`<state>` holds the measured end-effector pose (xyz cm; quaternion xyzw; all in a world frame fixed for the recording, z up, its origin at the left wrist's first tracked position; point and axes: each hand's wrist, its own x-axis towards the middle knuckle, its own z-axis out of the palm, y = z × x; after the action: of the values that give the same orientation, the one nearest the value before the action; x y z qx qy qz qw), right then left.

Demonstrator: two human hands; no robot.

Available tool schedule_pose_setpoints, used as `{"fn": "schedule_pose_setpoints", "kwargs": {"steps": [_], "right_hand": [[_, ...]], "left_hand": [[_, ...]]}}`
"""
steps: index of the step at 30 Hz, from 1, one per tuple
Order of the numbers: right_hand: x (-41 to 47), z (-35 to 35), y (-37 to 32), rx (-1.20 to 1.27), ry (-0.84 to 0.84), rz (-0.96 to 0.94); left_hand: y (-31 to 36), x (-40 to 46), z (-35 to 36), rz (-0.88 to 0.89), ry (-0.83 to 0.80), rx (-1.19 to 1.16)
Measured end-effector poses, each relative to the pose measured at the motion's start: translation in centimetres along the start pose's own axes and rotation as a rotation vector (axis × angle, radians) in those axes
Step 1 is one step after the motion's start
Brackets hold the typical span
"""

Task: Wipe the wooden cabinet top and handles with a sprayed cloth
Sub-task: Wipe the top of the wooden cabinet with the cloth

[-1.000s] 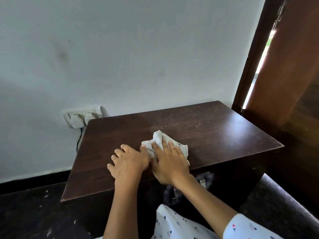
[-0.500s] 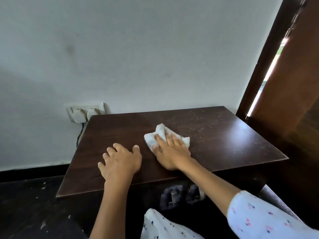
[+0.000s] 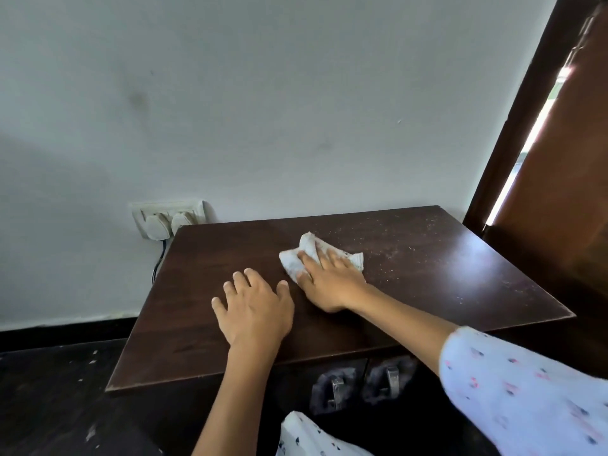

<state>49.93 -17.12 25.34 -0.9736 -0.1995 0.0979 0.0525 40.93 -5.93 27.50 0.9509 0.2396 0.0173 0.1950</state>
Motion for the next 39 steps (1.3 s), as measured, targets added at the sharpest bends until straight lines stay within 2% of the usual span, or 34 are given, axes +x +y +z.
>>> {"fn": "schedule_pose_setpoints", "kwargs": {"steps": [3,5,8,10,14,19,24,27,32,34,37,39], "right_hand": [[4.1,-1.0,-1.2,-0.014,0.001,0.072],[5.3,-1.4,-1.8,-0.042,-0.036,-0.051],[3.5,-2.0,-1.3,-0.045,-0.133,-0.337],[1.8,-2.2,0.1,-0.026,-0.168,-0.415],[3.4,-2.6,2.7,-0.099,-0.185,-0.306],[9.3,-2.5,0.7,-0.114,-0.025,-0.146],[6.7,-2.0,0.6,-0.055,-0.153,-0.300],[7.4,-2.8,2.5,-0.010,-0.194,-0.159],[12.5,-3.4,0.9,-0.065,-0.070,-0.002],[12.8,-3.1,-0.7,-0.060,-0.084,-0.026],[10.3,-2.9,-1.8,-0.100,-0.115,-0.198],[8.5,-2.5,-1.0,-0.093,-0.139,-0.211]], "left_hand": [[0.7,0.0,0.3,0.015,0.009,0.013],[1.3,-0.2,0.5,0.034,0.018,0.017],[1.5,-0.4,0.8,0.086,0.024,0.011],[1.3,-0.3,0.8,0.095,0.022,0.013],[1.0,0.5,0.5,0.050,0.038,0.000],[1.6,1.0,0.9,0.056,0.013,0.022],[1.6,1.8,1.3,0.059,0.008,0.017],[1.6,2.3,1.4,0.083,0.015,-0.013],[1.8,2.3,1.7,0.104,0.019,-0.015],[1.7,2.4,1.8,0.094,0.017,-0.015],[1.4,2.7,1.9,0.071,0.016,-0.020],[1.2,3.1,1.8,0.064,0.019,-0.028]]}}
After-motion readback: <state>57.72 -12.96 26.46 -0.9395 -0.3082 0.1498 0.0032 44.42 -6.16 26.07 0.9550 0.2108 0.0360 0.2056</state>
